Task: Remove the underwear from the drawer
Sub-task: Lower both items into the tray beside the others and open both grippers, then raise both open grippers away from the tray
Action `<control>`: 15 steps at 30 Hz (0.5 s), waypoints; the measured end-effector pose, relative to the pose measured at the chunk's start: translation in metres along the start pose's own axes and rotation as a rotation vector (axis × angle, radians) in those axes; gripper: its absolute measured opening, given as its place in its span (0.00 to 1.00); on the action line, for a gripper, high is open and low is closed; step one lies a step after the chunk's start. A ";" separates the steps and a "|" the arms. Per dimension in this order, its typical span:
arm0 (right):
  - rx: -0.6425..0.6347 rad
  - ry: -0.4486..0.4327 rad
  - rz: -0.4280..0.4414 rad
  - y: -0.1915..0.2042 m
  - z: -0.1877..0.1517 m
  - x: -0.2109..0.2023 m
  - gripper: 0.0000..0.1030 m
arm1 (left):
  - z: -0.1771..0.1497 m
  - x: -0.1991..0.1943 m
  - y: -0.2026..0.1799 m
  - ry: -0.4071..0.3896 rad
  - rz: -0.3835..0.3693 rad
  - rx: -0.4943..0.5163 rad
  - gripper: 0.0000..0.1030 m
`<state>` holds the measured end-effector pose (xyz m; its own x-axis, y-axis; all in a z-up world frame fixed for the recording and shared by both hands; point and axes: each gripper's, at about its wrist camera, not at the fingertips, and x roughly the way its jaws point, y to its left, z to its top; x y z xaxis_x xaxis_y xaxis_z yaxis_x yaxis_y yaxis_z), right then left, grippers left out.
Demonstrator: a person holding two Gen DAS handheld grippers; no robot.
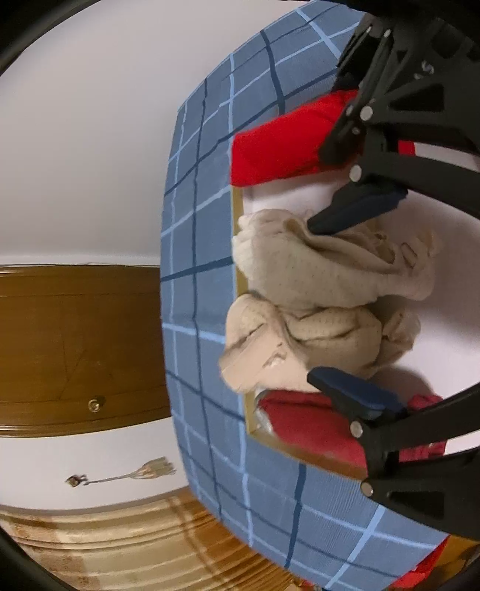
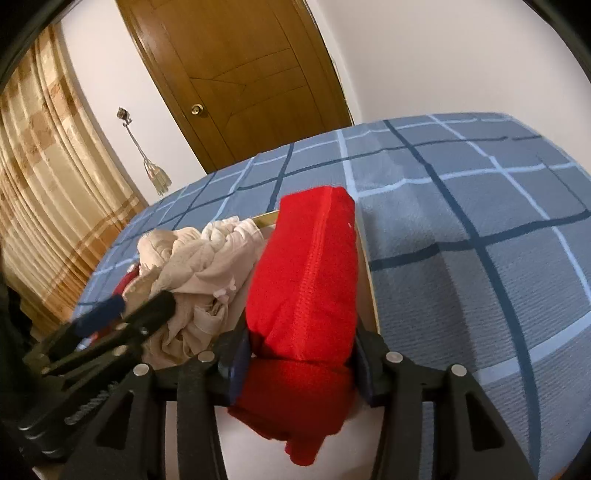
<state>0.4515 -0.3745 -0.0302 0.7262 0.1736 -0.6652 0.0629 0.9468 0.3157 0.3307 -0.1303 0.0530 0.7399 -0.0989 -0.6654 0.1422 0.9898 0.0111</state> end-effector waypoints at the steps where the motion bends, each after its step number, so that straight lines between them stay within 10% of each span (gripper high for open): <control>1: -0.017 0.003 -0.011 0.002 0.001 0.001 0.49 | 0.001 -0.003 0.001 -0.007 0.010 0.002 0.83; 3: -0.043 0.009 -0.032 0.004 0.003 0.004 0.49 | 0.002 -0.013 0.004 -0.047 0.037 0.002 0.99; 15: -0.010 -0.143 0.017 0.006 0.000 -0.046 0.62 | -0.009 -0.055 0.006 -0.166 0.047 0.086 1.00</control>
<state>0.4184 -0.3763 0.0019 0.8175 0.1502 -0.5560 0.0433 0.9466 0.3194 0.2849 -0.1177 0.0825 0.8443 -0.0758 -0.5305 0.1556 0.9820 0.1073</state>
